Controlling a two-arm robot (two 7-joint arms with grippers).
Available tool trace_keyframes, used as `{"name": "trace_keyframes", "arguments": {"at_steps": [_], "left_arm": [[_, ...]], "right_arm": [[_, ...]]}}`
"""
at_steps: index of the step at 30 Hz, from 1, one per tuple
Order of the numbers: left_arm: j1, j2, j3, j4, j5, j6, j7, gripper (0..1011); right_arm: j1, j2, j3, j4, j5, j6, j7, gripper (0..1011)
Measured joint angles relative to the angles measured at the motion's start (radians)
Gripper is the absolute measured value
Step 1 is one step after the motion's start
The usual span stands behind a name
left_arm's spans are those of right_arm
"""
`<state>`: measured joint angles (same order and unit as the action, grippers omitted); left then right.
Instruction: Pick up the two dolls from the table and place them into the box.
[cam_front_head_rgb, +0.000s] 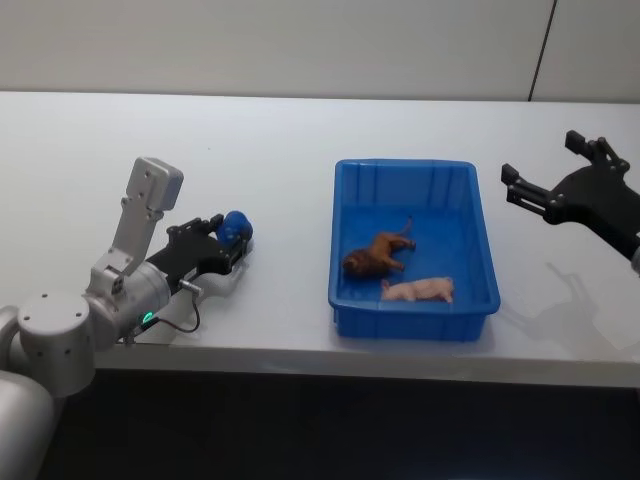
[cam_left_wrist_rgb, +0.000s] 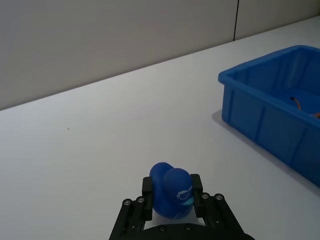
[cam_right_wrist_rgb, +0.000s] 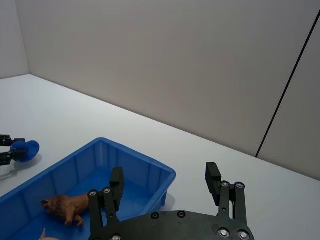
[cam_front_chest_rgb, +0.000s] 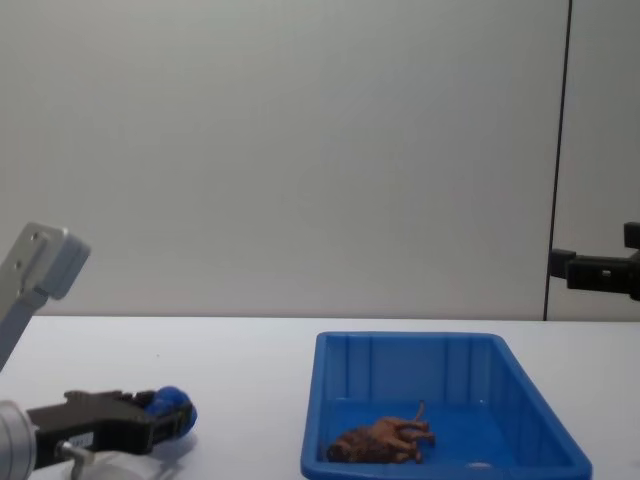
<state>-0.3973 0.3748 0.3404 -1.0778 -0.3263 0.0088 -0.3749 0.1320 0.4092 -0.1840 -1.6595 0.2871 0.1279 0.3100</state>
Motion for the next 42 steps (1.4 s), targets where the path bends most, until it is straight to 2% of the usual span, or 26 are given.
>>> {"name": "trace_keyframes", "arguments": {"at_steps": [14, 23, 26, 29, 30, 31, 36, 38, 39, 41, 42], "left_arm": [[-0.027, -0.013, 0.005, -0.081, 0.039, -0.008, -0.021, 363], [-0.064, -0.049, 0.028, -0.110, 0.057, -0.027, -0.060, 306], [-0.086, -0.074, 0.044, -0.109, 0.058, -0.040, -0.084, 282], [-0.099, -0.090, 0.055, -0.102, 0.058, -0.049, -0.100, 335], [-0.110, -0.103, 0.063, -0.094, 0.058, -0.056, -0.110, 399], [-0.115, -0.109, 0.067, -0.091, 0.057, -0.059, -0.115, 399], [-0.147, -0.150, 0.092, -0.057, 0.046, -0.087, -0.150, 588], [-0.154, -0.159, 0.098, -0.048, 0.043, -0.094, -0.158, 633], [-0.161, -0.168, 0.104, -0.040, 0.039, -0.101, -0.165, 692], [-0.166, -0.174, 0.108, -0.035, 0.035, -0.106, -0.170, 721], [-0.170, -0.180, 0.112, -0.032, 0.031, -0.111, -0.175, 773]], "right_arm": [[0.000, 0.000, 0.000, 0.000, 0.000, 0.000, 0.000, 1001], [0.000, 0.000, 0.000, 0.000, 0.000, 0.000, 0.000, 1001], [0.000, 0.000, 0.000, 0.000, 0.000, 0.000, 0.000, 1000], [0.000, 0.000, 0.000, 0.000, 0.000, 0.000, 0.000, 1001], [0.000, 0.000, 0.000, 0.000, 0.000, 0.000, 0.000, 1001], [0.000, 0.000, 0.000, 0.000, 0.000, 0.000, 0.000, 1001], [0.000, 0.000, 0.000, 0.000, 0.000, 0.000, 0.000, 1001], [0.000, 0.000, 0.000, 0.000, 0.000, 0.000, 0.000, 1000], [0.000, 0.000, 0.000, 0.000, 0.000, 0.000, 0.000, 1000], [0.000, 0.000, 0.000, 0.000, 0.000, 0.000, 0.000, 1001], [0.000, 0.000, 0.000, 0.000, 0.000, 0.000, 0.000, 1001]]}}
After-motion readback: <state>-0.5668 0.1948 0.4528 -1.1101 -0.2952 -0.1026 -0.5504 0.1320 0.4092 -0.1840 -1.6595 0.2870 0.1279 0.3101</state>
